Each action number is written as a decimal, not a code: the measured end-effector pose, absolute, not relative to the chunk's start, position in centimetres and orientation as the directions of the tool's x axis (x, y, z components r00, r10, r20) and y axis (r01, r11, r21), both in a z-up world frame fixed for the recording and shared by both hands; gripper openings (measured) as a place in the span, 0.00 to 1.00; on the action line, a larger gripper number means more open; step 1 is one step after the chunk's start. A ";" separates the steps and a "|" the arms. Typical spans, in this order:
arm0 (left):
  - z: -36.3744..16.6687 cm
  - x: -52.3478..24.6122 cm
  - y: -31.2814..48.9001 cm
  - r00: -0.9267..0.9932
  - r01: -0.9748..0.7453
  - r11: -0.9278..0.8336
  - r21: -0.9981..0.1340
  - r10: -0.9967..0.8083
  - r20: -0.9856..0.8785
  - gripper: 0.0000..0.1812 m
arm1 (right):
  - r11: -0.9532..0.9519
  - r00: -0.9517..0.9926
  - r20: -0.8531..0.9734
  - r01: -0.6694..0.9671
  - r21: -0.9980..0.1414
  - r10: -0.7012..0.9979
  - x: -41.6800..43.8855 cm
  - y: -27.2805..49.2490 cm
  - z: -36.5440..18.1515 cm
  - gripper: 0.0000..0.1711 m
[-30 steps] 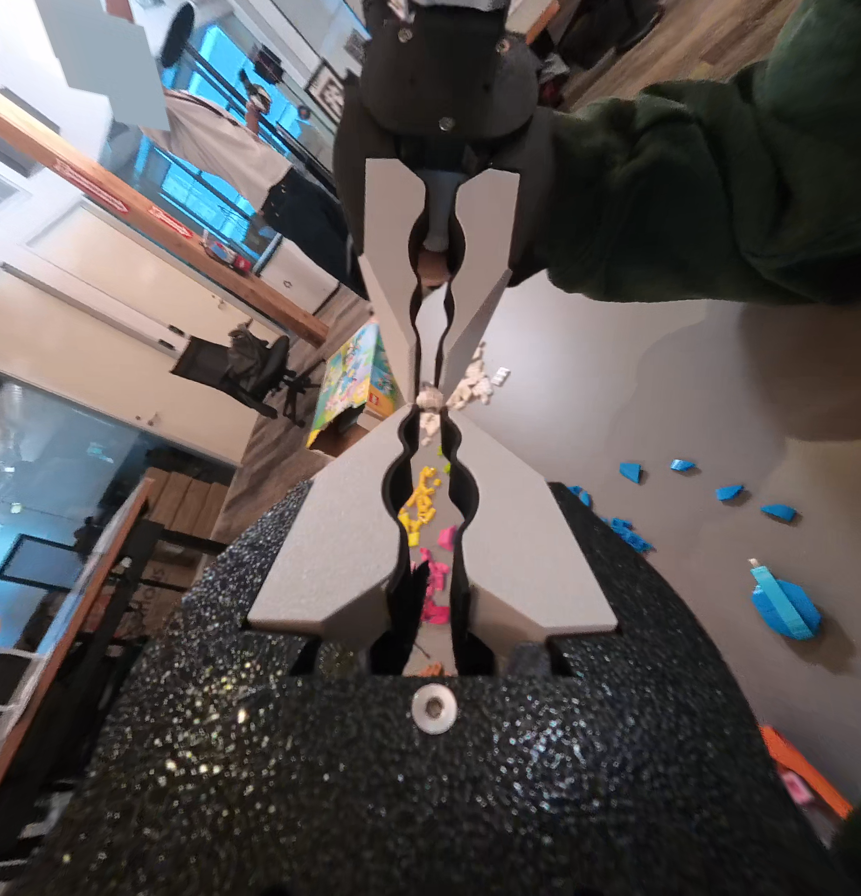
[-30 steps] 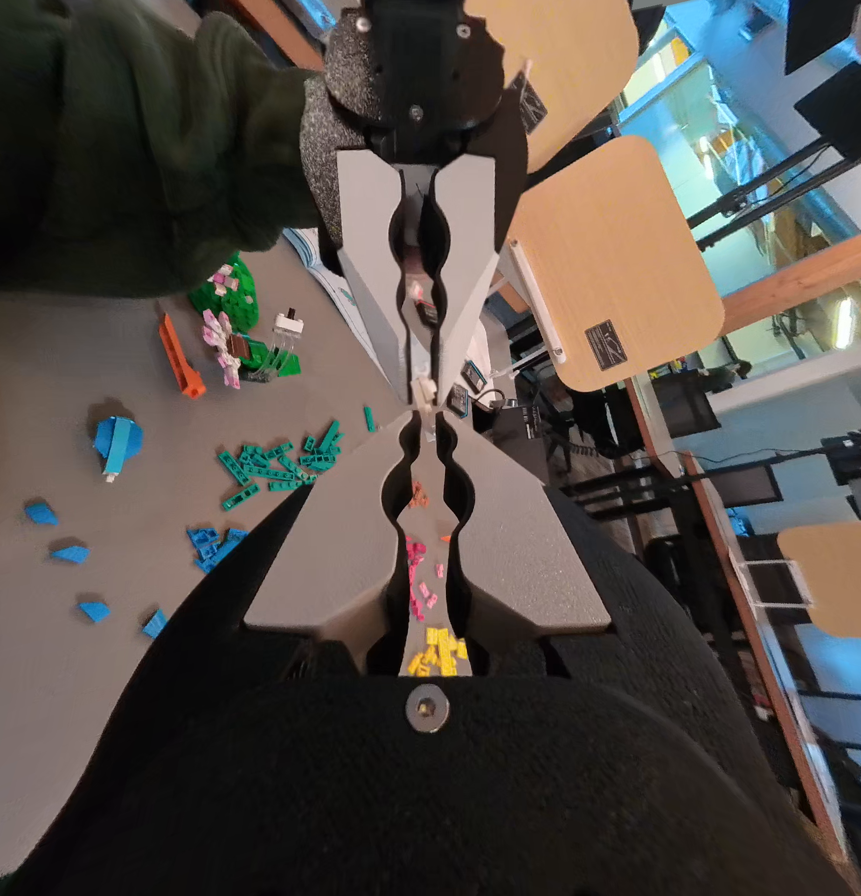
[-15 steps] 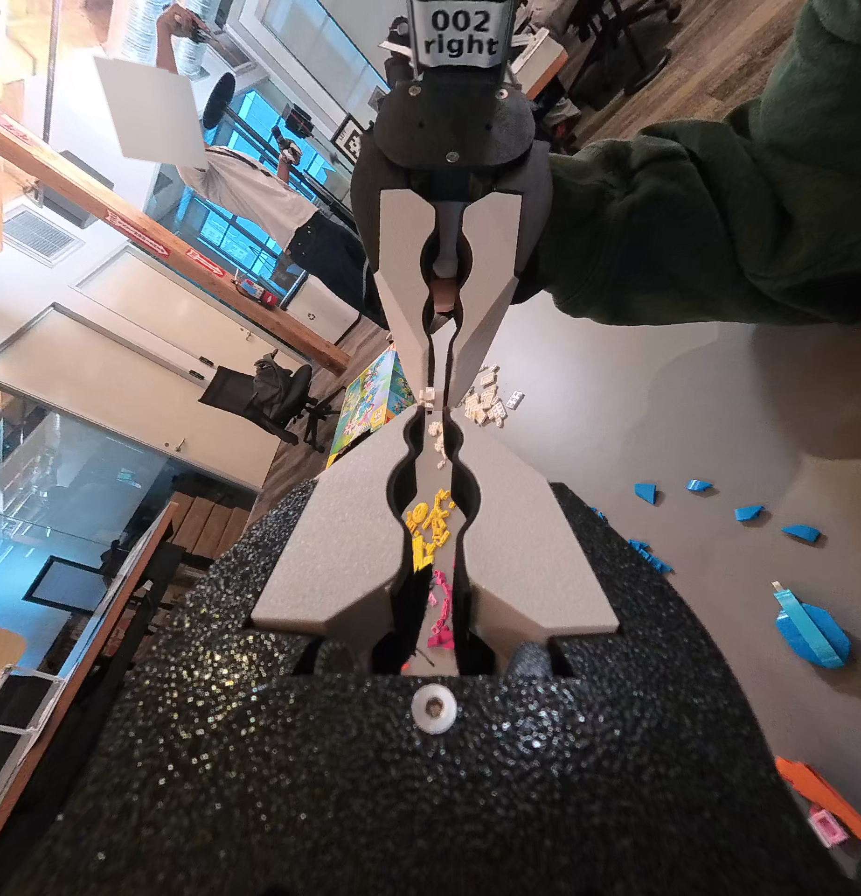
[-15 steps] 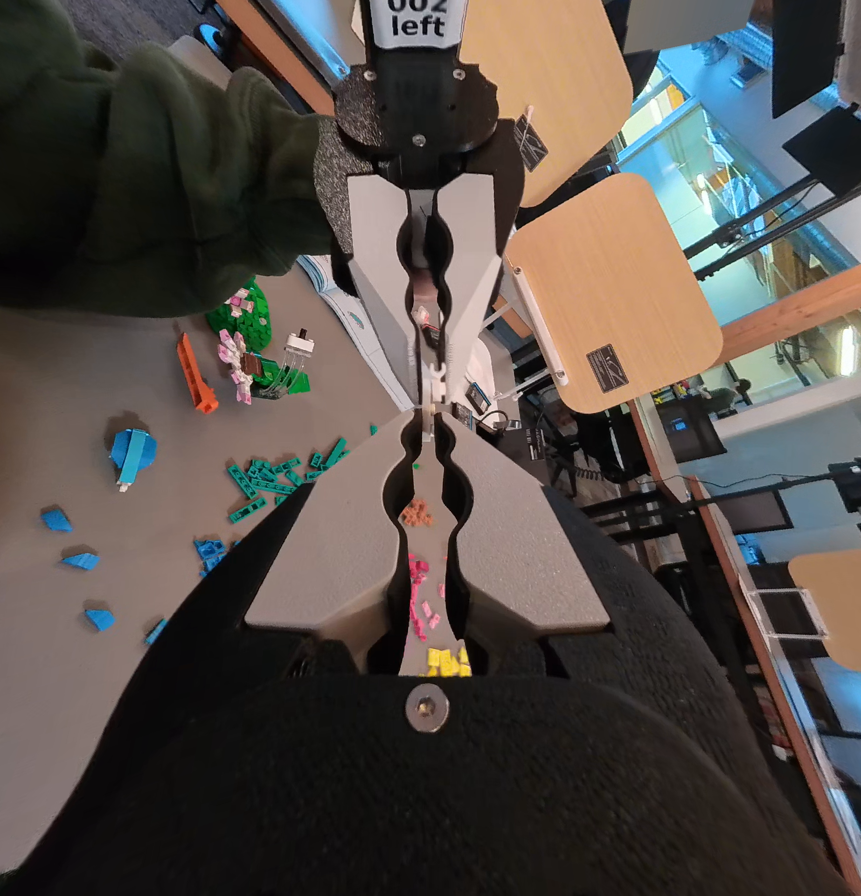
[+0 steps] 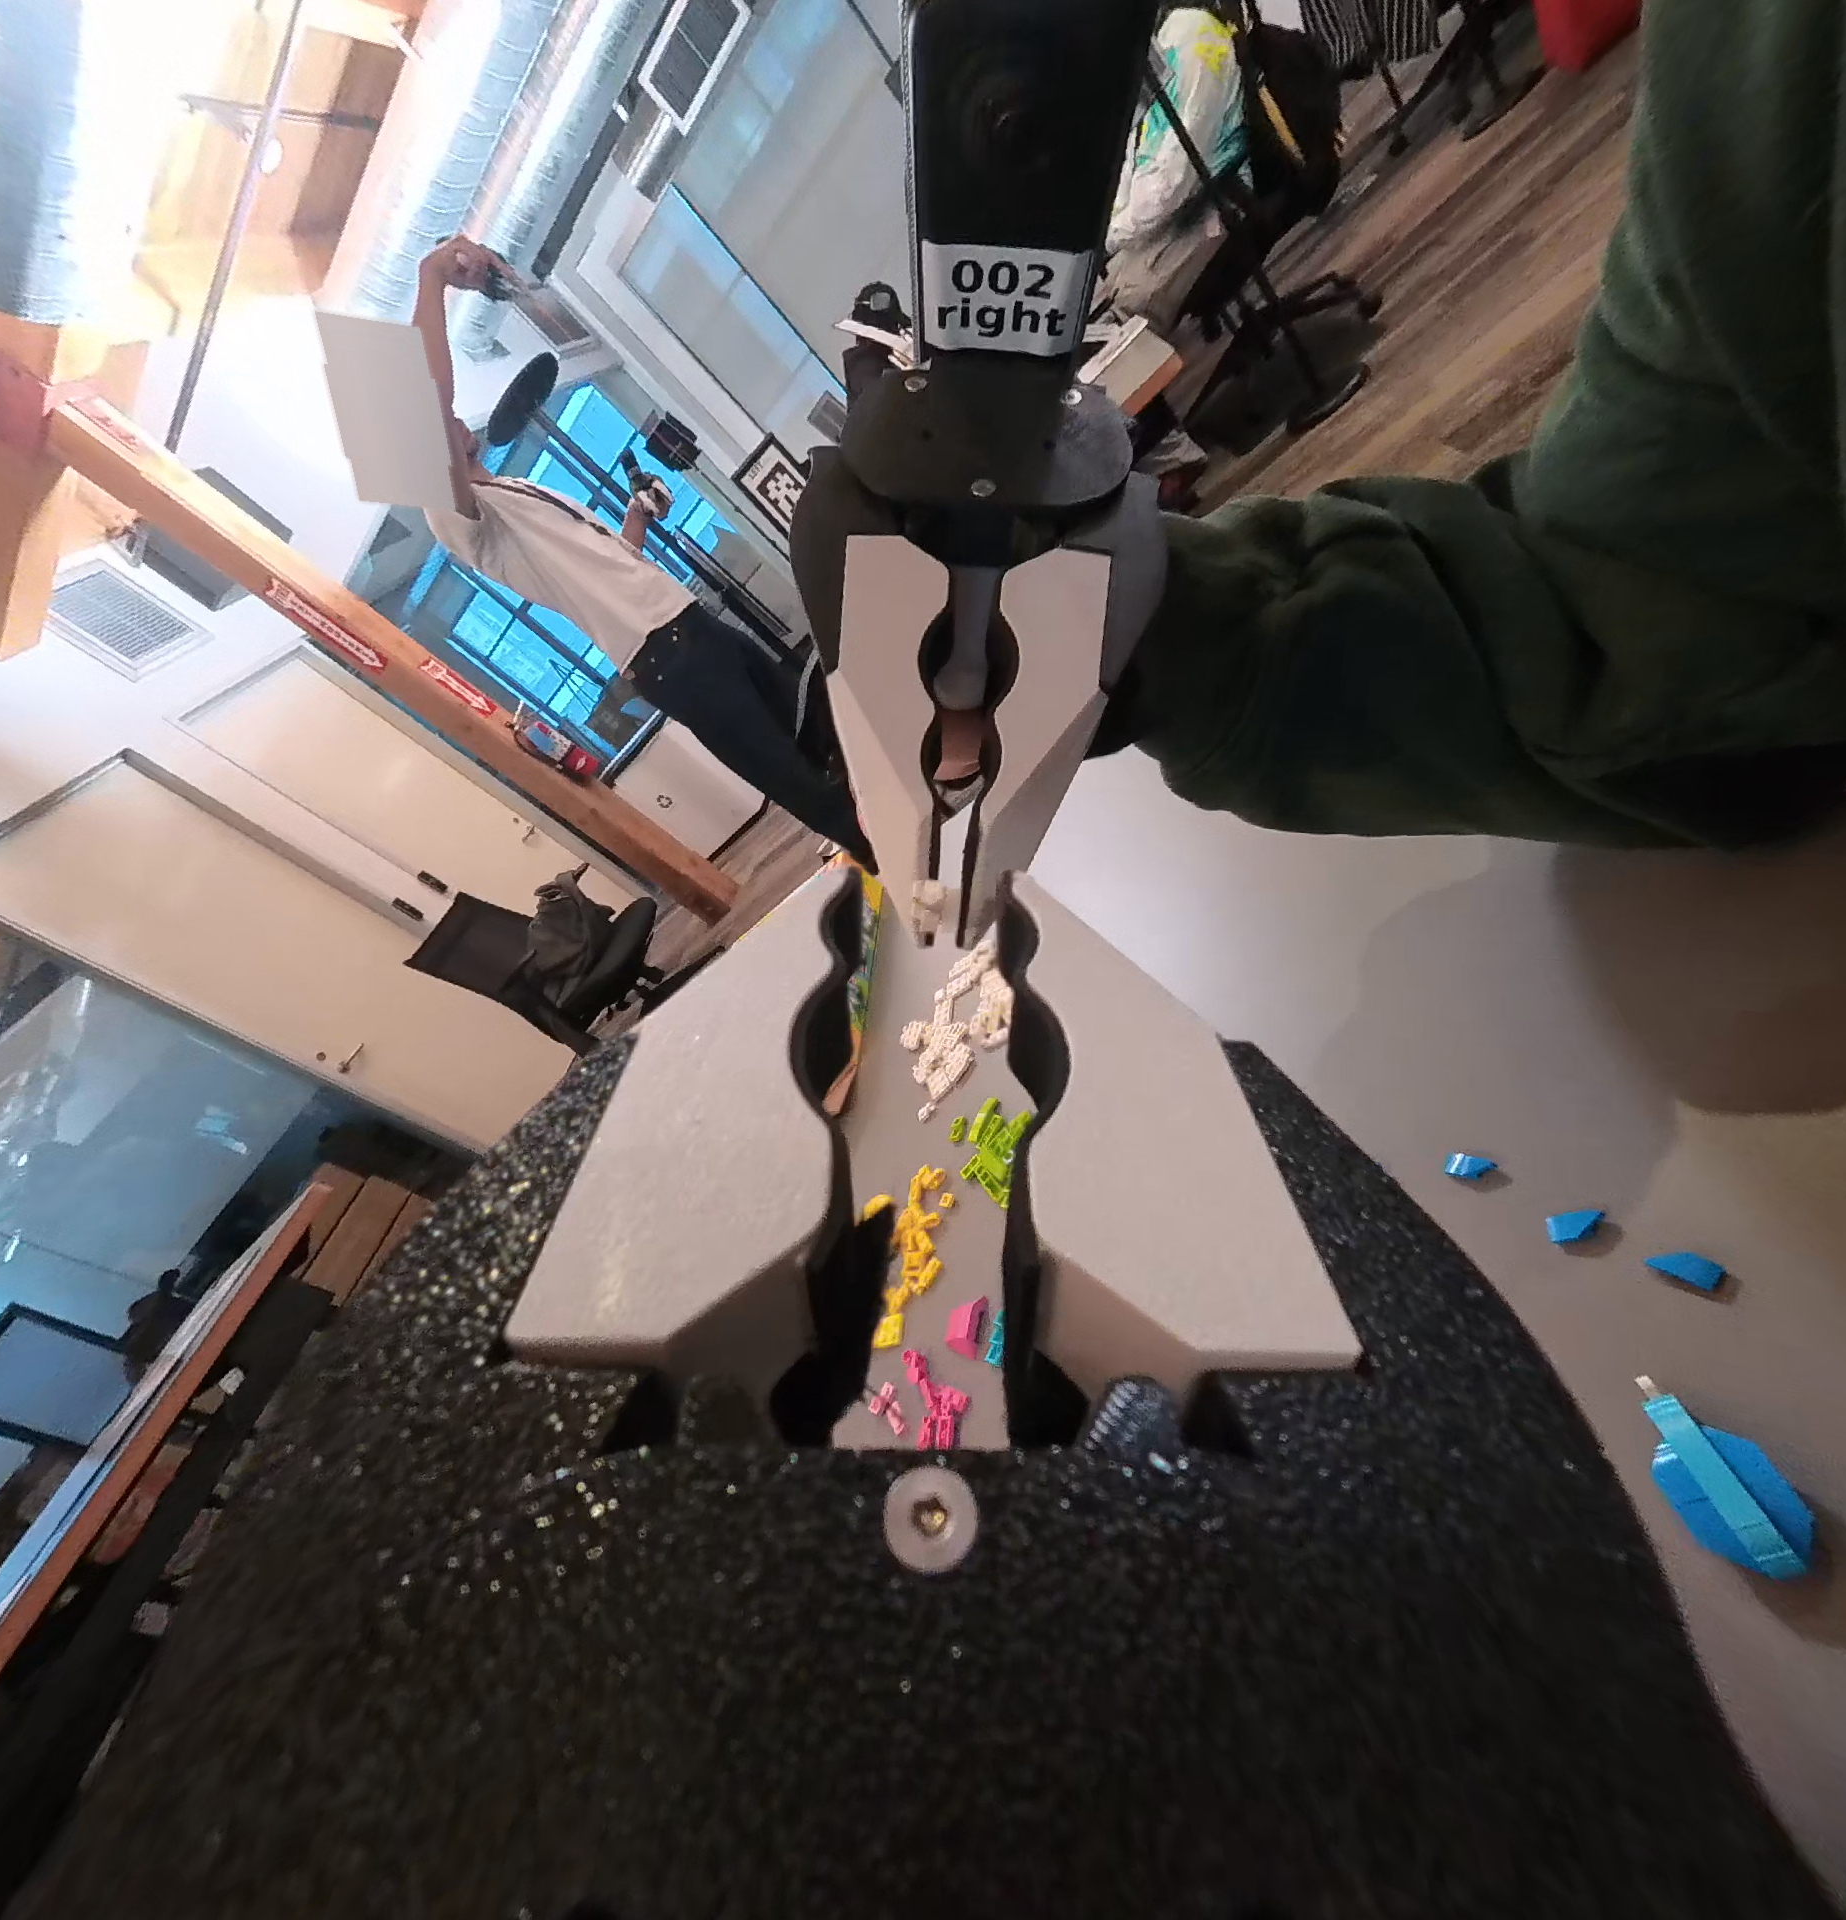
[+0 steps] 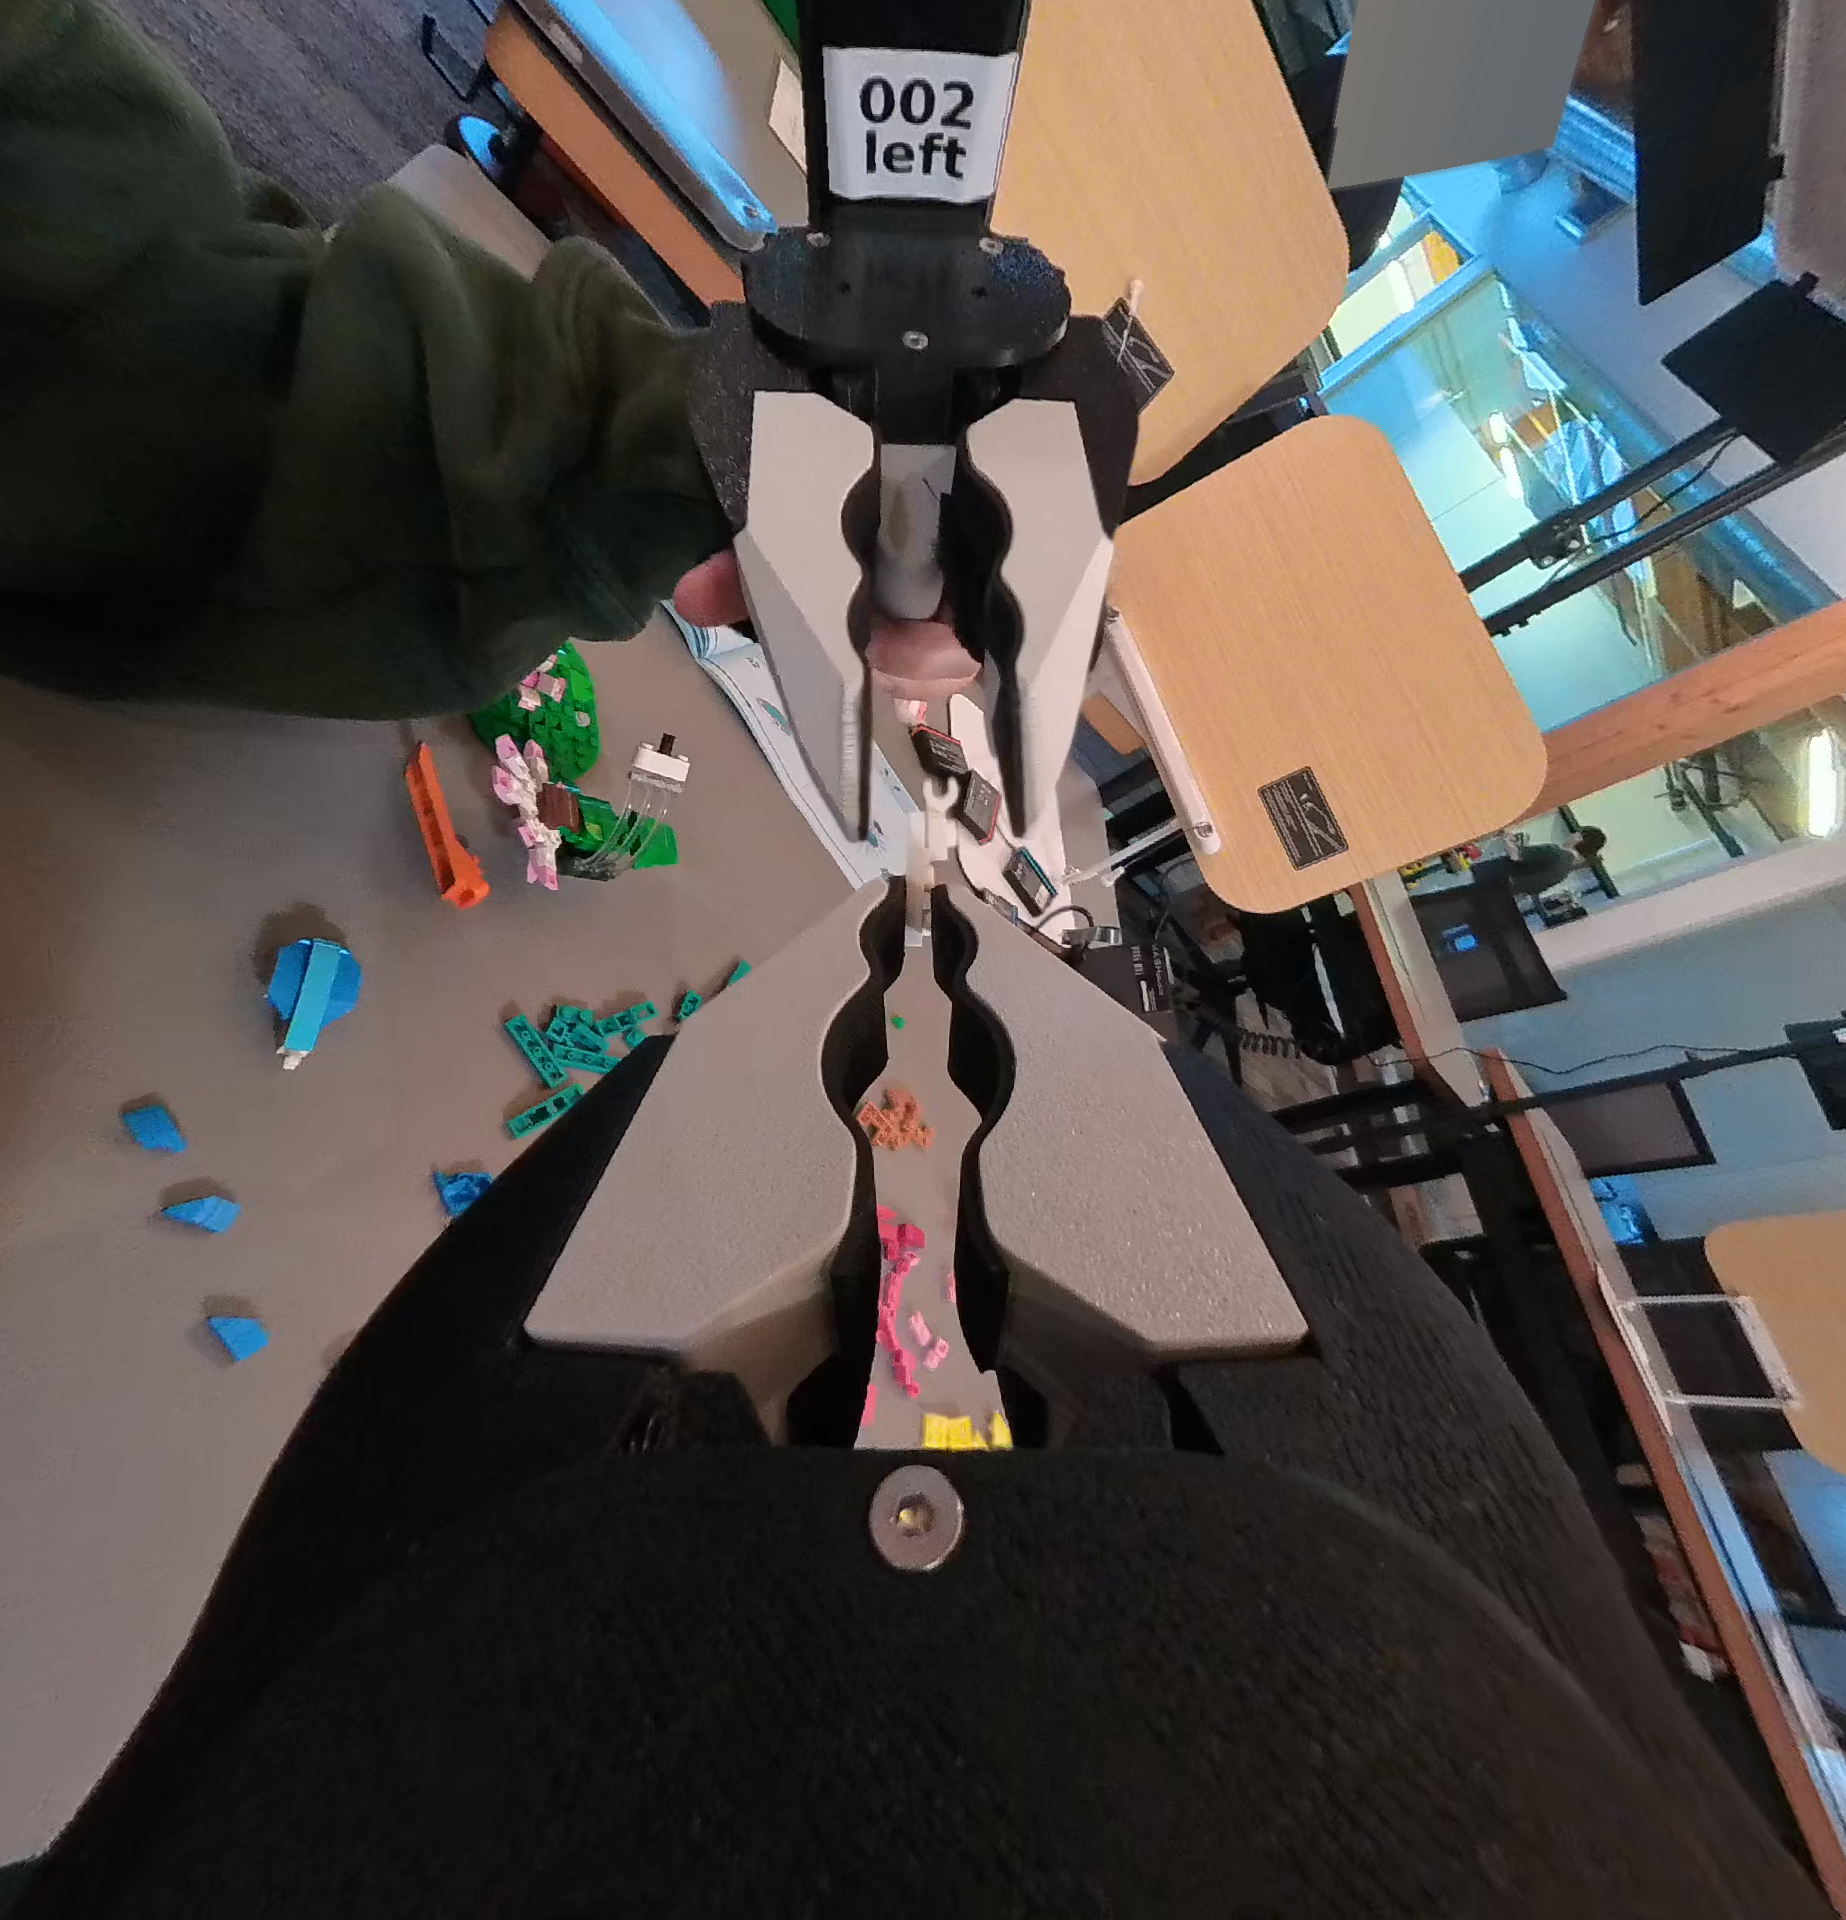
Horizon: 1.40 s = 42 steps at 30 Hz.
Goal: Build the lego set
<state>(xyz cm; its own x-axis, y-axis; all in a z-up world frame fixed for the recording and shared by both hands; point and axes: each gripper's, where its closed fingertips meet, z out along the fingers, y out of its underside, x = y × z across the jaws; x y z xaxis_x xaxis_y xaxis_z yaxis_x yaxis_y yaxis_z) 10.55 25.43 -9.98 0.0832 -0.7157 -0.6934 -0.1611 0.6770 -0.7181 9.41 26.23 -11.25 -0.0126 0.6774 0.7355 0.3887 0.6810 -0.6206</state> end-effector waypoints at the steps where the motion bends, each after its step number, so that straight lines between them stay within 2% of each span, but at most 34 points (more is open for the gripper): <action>1: -10.0 10.6 25.5 0.085 -0.162 0.680 -0.715 -0.712 -0.696 0.10 | 0.682 -0.015 0.734 0.384 -0.622 0.678 9.4 26.1 -11.2 0.02; 5: -10.1 10.8 25.3 0.073 -0.161 0.697 -0.699 -0.698 -0.713 0.04 | 0.682 -0.015 0.733 0.378 -0.626 0.680 9.4 26.0 -11.1 0.02; 20: -9.9 10.6 24.6 0.019 -0.112 0.695 -0.710 -0.713 -0.701 0.03 | 0.691 -0.029 0.726 0.336 -0.641 0.687 9.1 25.3 -10.8 0.02; 25: -8.8 10.0 24.3 0.043 -0.031 0.696 -0.718 -0.717 -0.696 0.03 | 0.698 0.023 0.731 0.277 -0.660 0.682 8.7 25.0 -9.7 0.02; 30: -7.9 9.0 24.0 0.058 0.037 0.683 -0.730 -0.730 -0.680 0.03 | 0.706 0.043 0.743 0.276 -0.652 0.668 8.9 25.1 -9.4 0.09; 36: -8.2 9.5 23.8 0.032 0.047 0.672 -0.739 -0.740 -0.672 0.03 | 0.719 0.027 0.751 0.265 -0.642 0.660 8.8 24.6 -9.4 0.02; 42: -8.1 9.5 23.6 0.035 0.064 0.659 -0.749 -0.752 -0.658 0.03 | 0.716 0.016 0.744 0.259 -0.649 0.668 8.9 24.3 -9.2 0.02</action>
<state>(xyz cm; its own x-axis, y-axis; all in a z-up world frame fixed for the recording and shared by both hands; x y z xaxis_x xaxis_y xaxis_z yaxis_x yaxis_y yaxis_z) 9.49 23.60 -8.15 0.0354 -0.7520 -0.6583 0.0645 0.6590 -0.7494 8.90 24.34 -9.25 0.0163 0.6682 0.7438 0.2590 0.7157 -0.6486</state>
